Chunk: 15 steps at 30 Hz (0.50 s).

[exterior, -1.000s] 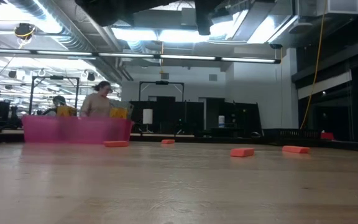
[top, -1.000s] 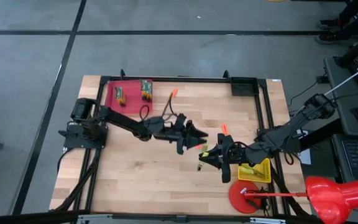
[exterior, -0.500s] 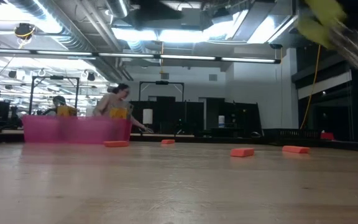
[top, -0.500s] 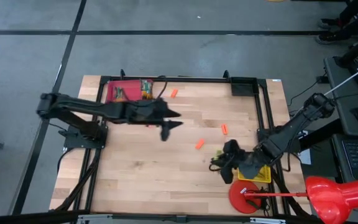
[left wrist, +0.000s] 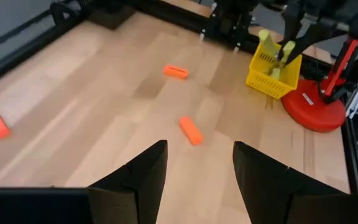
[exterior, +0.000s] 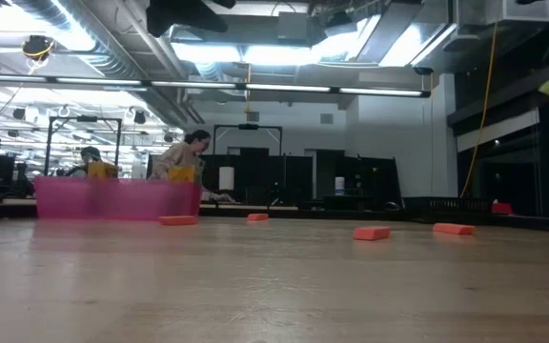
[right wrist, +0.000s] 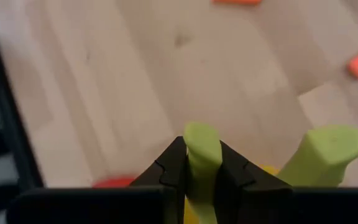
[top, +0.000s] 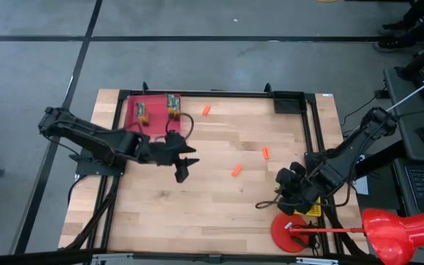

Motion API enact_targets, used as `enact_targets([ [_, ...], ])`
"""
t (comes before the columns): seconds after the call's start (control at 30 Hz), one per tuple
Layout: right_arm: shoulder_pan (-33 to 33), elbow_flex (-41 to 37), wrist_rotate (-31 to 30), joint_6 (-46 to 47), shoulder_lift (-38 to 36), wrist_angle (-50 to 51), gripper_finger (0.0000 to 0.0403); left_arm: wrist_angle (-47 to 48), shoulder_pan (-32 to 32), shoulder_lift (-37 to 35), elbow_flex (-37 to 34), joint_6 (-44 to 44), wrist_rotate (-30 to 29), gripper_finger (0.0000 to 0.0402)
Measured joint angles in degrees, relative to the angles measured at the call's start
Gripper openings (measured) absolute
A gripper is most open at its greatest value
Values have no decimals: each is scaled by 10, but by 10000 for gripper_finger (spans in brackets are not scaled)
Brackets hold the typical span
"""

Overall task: Pick & Place School Supplies
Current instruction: Put the green hole puncher into the yellow bin

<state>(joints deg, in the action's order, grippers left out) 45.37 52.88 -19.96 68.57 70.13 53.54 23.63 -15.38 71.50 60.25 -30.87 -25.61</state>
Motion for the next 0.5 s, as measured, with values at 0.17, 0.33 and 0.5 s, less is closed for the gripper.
enact_targets([
  [0.17, 19, 0, 61, -20, -9, 32, 47, -26, -36, 43, 0, -44, -22, 180],
  [0.33, 54, 0, 90, -19, -9, 60, 47, -82, -66, 90, 0, -80, -50, 180],
  [0.5, 80, 0, 81, -19, -9, 56, 47, -110, -84, 124, 0, -120, -86, 180],
])
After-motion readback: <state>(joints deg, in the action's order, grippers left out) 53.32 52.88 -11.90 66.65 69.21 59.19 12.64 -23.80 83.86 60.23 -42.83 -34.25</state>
